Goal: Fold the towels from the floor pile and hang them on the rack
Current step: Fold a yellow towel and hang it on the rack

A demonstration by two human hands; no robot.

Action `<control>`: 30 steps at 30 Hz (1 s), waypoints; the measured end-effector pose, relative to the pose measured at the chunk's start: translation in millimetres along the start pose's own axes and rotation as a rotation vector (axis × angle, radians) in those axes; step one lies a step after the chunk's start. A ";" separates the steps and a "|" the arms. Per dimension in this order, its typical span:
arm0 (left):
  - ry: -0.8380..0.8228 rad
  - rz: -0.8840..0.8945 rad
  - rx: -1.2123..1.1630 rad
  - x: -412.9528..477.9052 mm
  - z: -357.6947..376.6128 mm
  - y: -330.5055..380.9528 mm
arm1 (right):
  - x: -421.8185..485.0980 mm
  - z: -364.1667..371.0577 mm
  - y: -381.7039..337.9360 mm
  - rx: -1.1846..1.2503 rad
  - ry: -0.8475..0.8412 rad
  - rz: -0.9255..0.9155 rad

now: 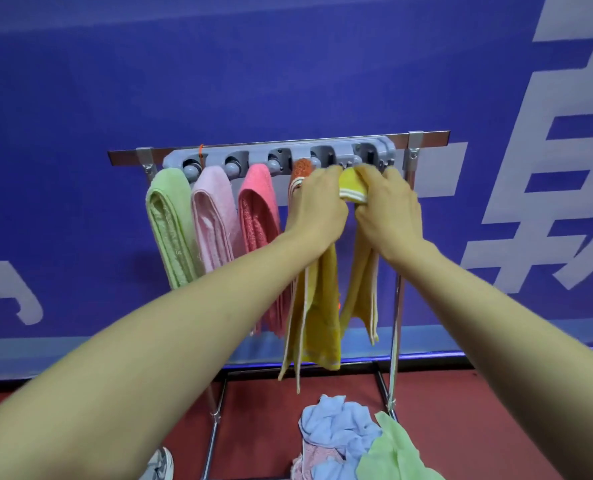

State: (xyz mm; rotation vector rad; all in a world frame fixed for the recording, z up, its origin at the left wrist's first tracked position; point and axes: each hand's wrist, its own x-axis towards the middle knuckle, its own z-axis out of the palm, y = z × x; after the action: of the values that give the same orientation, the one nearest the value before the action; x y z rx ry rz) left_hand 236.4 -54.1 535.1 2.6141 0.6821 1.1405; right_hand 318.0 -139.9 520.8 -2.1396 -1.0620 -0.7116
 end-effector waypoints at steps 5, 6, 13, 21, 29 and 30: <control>0.068 -0.015 -0.049 43.1 -1.5 10.2 | 49.2 1.3 4.7 0.004 0.061 -0.028; 0.035 -0.032 -0.023 49.6 1.2 10.6 | 54.6 3.8 6.6 -0.005 0.045 -0.014; -0.114 -0.059 0.060 66.7 29.3 -1.2 | 61.2 29.9 26.7 -0.018 -0.054 -0.028; -0.019 -0.090 0.079 75.6 29.9 -0.5 | 74.7 31.2 30.1 0.032 -0.022 -0.011; 0.062 -0.194 -0.090 28.3 53.6 -20.6 | 42.7 50.0 41.8 0.081 -0.053 -0.006; 0.048 -0.235 -0.114 22.0 57.4 -23.1 | 38.6 52.1 44.6 0.103 -0.049 0.020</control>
State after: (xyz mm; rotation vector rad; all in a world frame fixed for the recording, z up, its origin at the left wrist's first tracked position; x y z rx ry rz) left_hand 284.0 -23.5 501.8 2.3461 0.8793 1.1375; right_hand 384.9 -103.8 500.5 -2.0858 -1.0782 -0.5854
